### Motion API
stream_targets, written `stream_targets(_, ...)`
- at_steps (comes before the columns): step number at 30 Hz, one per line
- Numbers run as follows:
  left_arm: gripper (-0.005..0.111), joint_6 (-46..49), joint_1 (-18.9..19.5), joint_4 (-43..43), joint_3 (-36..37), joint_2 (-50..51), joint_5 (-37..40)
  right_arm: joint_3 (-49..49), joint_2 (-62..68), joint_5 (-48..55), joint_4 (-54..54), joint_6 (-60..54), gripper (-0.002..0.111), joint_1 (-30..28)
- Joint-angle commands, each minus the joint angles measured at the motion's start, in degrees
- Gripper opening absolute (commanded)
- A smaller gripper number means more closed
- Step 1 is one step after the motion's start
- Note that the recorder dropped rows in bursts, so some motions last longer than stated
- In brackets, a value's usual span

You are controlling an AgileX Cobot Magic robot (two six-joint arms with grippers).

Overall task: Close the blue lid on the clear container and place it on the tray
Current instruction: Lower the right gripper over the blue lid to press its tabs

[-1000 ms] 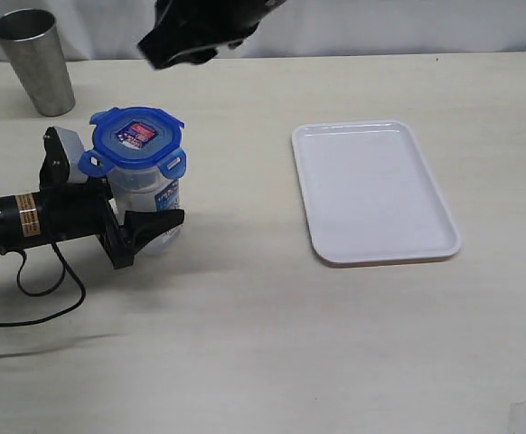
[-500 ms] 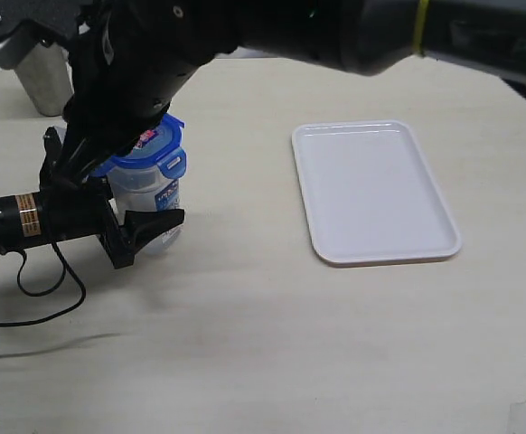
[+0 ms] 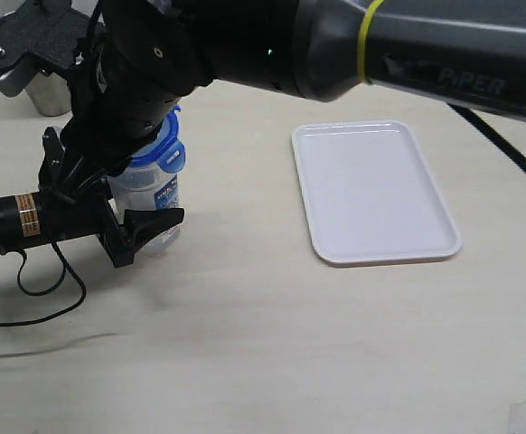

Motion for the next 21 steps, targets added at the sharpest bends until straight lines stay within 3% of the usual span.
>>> stream_targets(1, 0.0, 0.14, -0.1, -0.12, -0.15, 0.0, -0.05, 0.22, 1.64, 2.99, -0.1, -2.12, 0.047, 0.04)
stream_targets(21, 0.0, 0.13, -0.1, -0.34, -0.15, 0.0, -0.05, 0.22, 8.02, 12.62, -5.47, -11.71, 0.043, 0.43)
